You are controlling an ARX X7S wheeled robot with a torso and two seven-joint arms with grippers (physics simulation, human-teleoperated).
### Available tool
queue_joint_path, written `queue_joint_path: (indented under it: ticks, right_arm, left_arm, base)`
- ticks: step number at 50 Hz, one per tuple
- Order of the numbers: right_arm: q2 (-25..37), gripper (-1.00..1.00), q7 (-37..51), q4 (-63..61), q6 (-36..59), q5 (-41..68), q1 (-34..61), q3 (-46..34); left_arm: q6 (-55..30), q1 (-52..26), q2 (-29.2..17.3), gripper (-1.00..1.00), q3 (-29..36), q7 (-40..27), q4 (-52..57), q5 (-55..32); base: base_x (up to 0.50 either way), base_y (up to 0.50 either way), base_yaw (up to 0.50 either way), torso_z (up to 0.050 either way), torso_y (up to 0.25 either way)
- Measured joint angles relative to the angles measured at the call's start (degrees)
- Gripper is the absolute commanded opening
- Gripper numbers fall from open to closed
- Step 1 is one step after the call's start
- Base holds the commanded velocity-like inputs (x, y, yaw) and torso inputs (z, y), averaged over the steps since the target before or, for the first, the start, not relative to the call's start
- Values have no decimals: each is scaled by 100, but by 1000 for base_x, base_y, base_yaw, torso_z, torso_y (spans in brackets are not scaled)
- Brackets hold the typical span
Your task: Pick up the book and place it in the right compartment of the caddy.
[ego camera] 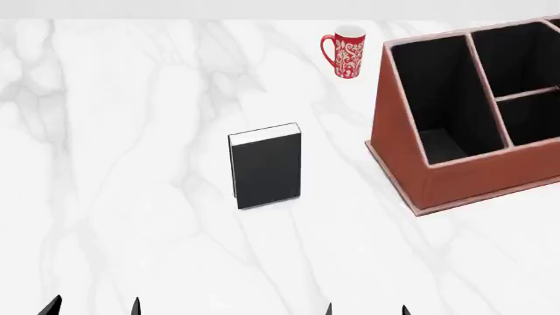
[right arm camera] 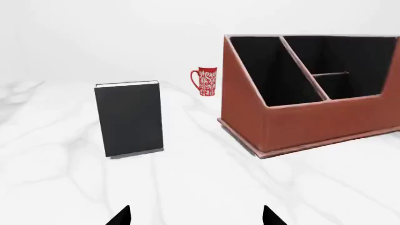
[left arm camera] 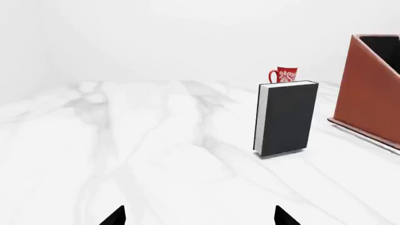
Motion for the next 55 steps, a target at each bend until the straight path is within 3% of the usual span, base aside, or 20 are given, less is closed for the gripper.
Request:
queue_joint_path:
  ticks: [21, 50, 55]
  right_arm:
    - [253, 100, 248, -133, 63, 222, -49, -333]
    - [522, 100, 487, -224, 24, 384, -113, -675]
    - [565, 100, 557, -197, -6, 390, -101, -692]
  left_arm:
    - [33, -32, -245, 100, 330, -246, -100, -224]
    - [100, -27, -485, 100, 630, -555, -141, -401]
    - [121, -22, -502, 100, 675, -594, -147, -436]
  base:
    - [0, -16, 0, 0, 0]
    - [0, -500, 0, 0, 0]
    - [0, -38, 0, 0, 0]
